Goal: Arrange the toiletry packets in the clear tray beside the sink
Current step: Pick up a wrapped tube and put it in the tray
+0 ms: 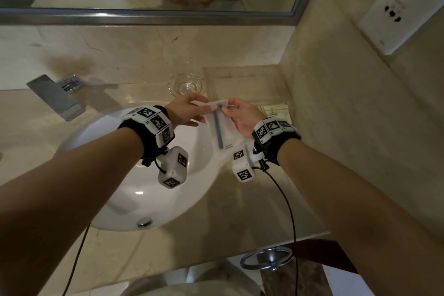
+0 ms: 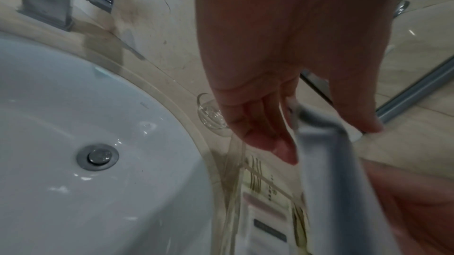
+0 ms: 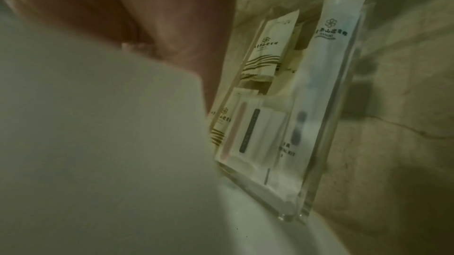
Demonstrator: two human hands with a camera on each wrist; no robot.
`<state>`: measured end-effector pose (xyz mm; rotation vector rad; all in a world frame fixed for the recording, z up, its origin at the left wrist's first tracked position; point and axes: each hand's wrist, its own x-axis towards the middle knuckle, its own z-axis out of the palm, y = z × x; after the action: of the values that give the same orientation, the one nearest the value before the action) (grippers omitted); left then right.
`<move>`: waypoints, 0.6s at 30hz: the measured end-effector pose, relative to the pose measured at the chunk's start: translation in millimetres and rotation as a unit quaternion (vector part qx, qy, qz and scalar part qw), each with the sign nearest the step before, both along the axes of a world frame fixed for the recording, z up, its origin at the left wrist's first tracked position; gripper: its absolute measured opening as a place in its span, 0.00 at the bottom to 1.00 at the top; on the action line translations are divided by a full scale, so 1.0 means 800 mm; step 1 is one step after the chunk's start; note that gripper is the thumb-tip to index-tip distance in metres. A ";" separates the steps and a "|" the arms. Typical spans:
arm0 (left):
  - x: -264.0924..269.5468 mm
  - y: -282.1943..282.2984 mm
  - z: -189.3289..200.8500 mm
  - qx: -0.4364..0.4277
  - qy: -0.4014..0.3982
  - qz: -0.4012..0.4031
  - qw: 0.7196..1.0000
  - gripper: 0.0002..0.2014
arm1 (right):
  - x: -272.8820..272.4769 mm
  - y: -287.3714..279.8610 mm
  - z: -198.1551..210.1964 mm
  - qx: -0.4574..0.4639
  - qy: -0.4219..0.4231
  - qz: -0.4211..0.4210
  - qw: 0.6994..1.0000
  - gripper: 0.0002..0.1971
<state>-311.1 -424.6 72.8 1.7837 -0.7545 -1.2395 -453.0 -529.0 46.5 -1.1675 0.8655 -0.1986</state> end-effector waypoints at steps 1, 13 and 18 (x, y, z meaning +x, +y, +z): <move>-0.003 -0.003 -0.001 0.000 0.001 -0.004 1.000 0.19 | 0.000 0.000 0.001 0.001 -0.004 -0.004 1.000 0.08; -0.006 -0.018 -0.015 -0.031 -0.047 0.002 0.998 0.08 | -0.032 -0.002 -0.011 -0.025 0.125 0.148 0.981 0.28; 0.002 -0.024 -0.022 -0.063 -0.081 0.051 0.993 0.14 | -0.047 -0.003 -0.017 -0.063 0.133 0.154 0.977 0.17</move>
<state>-309.6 -443.7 54.9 1.8098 -0.8058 -0.9674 -490.8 -531.0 33.0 -1.4531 0.9012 0.1631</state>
